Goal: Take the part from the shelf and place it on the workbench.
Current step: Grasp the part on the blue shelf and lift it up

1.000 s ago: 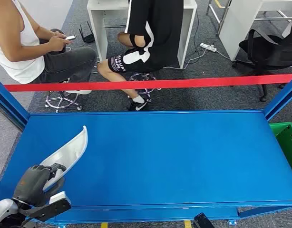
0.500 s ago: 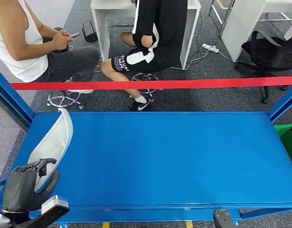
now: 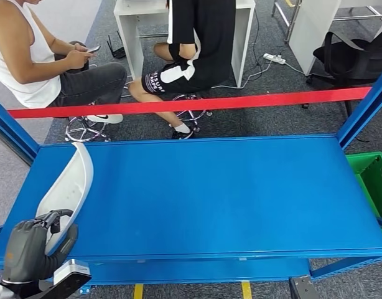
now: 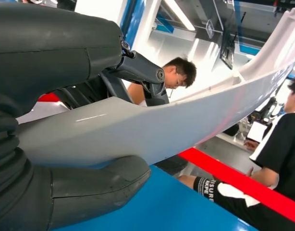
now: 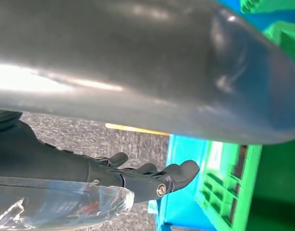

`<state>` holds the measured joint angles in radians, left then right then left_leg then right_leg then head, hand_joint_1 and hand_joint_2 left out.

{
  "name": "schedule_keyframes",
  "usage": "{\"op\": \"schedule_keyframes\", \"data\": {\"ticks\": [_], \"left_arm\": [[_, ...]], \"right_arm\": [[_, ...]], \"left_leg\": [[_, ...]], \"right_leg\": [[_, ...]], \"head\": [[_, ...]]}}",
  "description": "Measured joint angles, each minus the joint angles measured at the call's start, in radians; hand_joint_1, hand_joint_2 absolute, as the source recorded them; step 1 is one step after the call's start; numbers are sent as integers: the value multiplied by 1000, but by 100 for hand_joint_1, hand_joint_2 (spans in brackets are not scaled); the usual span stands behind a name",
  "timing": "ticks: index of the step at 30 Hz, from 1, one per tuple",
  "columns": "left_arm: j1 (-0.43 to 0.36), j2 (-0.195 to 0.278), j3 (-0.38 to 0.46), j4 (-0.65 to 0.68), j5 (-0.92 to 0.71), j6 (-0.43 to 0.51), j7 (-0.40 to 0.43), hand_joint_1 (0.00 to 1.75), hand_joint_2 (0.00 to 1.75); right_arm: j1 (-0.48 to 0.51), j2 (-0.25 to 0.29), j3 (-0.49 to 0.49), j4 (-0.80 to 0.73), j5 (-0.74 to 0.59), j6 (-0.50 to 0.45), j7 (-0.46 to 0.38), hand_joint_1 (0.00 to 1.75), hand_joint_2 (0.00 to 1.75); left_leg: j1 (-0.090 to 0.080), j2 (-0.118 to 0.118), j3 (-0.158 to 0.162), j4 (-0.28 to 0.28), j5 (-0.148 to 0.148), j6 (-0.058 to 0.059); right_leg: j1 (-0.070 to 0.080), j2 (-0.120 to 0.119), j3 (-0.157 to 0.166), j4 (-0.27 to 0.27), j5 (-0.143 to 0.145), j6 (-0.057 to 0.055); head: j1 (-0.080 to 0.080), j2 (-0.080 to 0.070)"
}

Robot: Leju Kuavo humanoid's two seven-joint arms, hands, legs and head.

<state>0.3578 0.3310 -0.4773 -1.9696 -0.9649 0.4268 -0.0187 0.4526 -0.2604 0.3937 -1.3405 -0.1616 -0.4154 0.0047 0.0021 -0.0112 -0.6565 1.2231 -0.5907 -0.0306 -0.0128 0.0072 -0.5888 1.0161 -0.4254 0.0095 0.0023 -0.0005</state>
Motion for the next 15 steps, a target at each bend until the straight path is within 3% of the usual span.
{"op": "schedule_keyframes", "data": {"ticks": [1, 2, 4, 6, 7, 10, 11, 12, 15], "left_arm": [[0, -1, 0, 0, 5, 5, -6, 175, 175], [0, -2, 0, 0, 13, 10, -15, 175, 175], [0, -4, 0, 0, 28, 20, -31, 175, 175], [0, -6, 0, 0, 32, 29, -39, 175, 175], [1, -6, 0, 0, 32, 33, -40, 175, 175], [4, -8, 1, 0, 32, 41, -43, 175, 175], [4, -8, 1, 0, 32, 42, -43, 175, 175], [4, -9, 1, 0, 33, 43, -44, 175, 175], [5, -10, 1, 0, 34, 44, -44, 175, 175]], "right_arm": [[5, 9, -12, 0, 13, 21, -3, 0, 0], [10, 21, -28, 0, 29, 46, -7, 0, 0], [22, 51, -70, 0, 65, 92, -14, 0, 0], [33, 80, -116, 0, 93, 123, -17, 0, 0], [37, 91, -134, 1, 104, 133, -17, 0, 0], [56, 121, -180, 1, 135, 166, -12, 0, 0], [64, 130, -195, 1, 146, 177, -9, 0, 0], [72, 139, -209, 1, 157, 188, -7, 0, 0], [84, 168, -252, 1, 194, 220, 4, 0, 0]], "left_leg": [[0, 0, -2, 31, -11, -1], [0, 0, 13, 28, -3, -1], [1, 0, 94, -74, 45, 3], [-1, -2, 181, -203, 71, 12], [-3, -3, 202, -238, 73, 17], [-6, 0, 192, -252, 87, 39], [-6, 4, 183, -253, 97, 48], [-4, 8, 173, -254, 108, 56], [-5, 22, 135, -254, 138, 66]], "right_leg": [[1, -1, -12, 0, 9, 1], [1, -1, -23, 1, 17, 2], [1, -1, -42, 1, 36, 7], [3, 0, -56, 1, 53, 15], [4, 2, -60, 0, 62, 21], [1, 7, -65, -9, 84, 40], [1, 7, -73, 0, 69, 45], [0, 6, -84, 28, 36, 49], [1, 2, -129, 212, -111, 56]], "head": [[0, 0], [0, 0], [0, 0], [1, 0], [0, 0], [-5, 0], [-4, 0], [-3, 0], [2, 0]]}}
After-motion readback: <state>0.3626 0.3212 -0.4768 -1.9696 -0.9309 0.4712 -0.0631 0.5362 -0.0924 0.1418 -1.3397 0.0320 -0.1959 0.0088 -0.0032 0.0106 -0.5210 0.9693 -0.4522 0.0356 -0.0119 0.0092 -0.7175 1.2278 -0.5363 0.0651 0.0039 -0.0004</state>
